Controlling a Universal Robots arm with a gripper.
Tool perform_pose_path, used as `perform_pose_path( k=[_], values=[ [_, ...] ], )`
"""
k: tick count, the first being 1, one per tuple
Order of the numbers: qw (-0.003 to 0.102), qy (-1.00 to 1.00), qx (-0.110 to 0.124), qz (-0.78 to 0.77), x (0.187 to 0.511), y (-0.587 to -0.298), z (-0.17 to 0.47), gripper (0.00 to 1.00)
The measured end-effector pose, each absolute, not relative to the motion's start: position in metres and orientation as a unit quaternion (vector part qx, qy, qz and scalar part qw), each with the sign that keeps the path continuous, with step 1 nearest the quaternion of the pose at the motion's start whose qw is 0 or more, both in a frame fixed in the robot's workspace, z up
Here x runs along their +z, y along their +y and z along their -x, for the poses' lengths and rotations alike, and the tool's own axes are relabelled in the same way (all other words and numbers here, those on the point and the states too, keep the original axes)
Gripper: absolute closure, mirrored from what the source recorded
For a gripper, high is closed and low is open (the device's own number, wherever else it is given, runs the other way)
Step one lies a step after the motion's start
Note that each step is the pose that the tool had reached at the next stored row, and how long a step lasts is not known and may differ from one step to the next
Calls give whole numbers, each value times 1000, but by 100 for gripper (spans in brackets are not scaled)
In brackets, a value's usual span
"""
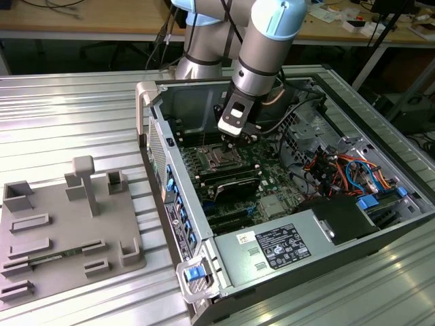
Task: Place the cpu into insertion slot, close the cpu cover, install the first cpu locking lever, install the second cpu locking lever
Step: 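Install the first cpu locking lever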
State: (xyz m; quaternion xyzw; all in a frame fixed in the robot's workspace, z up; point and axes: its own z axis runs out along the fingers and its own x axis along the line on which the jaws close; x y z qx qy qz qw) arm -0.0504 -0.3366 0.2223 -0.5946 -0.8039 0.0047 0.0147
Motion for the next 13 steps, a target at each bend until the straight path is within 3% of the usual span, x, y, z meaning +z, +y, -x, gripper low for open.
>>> perform_pose_path(
  k=[13],
  values=[
    [14,-844,6,537,234,-337,51,89]
  ],
)
